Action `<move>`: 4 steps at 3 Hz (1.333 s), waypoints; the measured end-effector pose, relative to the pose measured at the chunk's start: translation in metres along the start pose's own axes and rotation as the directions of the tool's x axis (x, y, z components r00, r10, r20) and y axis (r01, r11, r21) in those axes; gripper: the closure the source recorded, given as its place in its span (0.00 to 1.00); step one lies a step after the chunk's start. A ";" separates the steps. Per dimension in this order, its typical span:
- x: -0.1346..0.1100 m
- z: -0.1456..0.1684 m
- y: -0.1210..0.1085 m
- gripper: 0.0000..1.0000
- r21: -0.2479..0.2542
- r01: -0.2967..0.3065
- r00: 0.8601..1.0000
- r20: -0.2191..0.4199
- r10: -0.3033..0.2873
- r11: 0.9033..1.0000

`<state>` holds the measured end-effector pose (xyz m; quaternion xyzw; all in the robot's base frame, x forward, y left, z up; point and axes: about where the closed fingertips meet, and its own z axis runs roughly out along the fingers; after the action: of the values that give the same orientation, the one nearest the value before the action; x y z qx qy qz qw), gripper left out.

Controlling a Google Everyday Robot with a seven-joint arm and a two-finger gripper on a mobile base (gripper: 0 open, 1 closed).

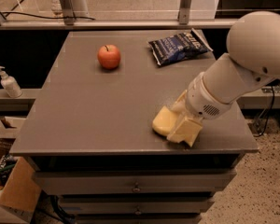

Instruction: Move sponge near apple

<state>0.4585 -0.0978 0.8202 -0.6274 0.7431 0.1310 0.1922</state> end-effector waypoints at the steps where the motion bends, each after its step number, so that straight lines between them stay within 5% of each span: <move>1: -0.002 -0.010 -0.019 0.69 0.041 -0.018 1.000 0.003 0.017 0.999; 2: -0.015 -0.030 -0.048 0.92 0.093 -0.027 1.000 0.017 0.025 0.995; 4: -0.019 -0.034 -0.050 1.00 0.103 -0.022 1.000 0.022 0.020 0.994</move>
Offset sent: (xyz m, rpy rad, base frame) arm 0.0897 -0.0128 0.0771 0.0236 -0.1511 -0.1106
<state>0.5065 -0.1044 0.8613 -0.6075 0.7533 0.1012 0.2307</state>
